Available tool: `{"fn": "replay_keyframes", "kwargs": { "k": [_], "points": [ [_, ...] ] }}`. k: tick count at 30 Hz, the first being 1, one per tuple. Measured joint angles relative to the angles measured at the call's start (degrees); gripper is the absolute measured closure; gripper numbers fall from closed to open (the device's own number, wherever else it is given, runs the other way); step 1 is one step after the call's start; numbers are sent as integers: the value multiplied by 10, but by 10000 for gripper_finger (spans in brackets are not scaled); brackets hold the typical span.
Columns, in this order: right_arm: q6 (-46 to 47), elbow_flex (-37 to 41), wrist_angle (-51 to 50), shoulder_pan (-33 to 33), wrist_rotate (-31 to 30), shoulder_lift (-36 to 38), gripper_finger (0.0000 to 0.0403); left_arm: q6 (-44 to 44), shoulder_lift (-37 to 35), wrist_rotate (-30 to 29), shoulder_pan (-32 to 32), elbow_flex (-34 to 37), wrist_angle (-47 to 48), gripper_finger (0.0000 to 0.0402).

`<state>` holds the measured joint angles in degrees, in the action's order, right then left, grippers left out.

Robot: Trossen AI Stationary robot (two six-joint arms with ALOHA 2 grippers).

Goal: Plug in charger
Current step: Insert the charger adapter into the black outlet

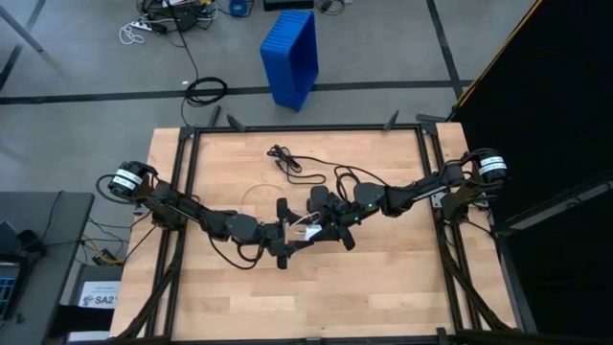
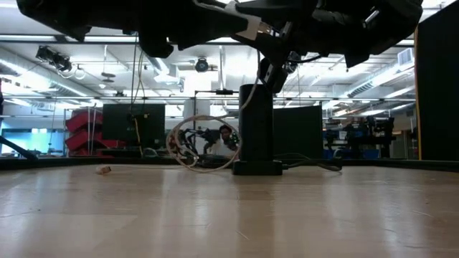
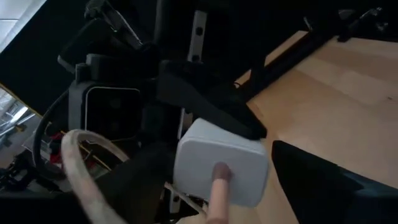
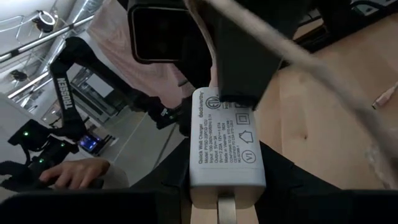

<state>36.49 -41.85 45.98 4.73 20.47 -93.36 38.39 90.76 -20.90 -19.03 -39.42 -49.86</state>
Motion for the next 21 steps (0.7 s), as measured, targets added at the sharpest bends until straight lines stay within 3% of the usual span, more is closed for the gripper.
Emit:
{"fn": "replay_keyframes", "kwargs": {
  "k": [7,21],
  "points": [
    [10,0,-4,1,8,0,315,2,0,26,2,0,0,238],
    [11,1,2,1,4,0,315,-3,0,29,2,1,-10,229]
  ]
}}
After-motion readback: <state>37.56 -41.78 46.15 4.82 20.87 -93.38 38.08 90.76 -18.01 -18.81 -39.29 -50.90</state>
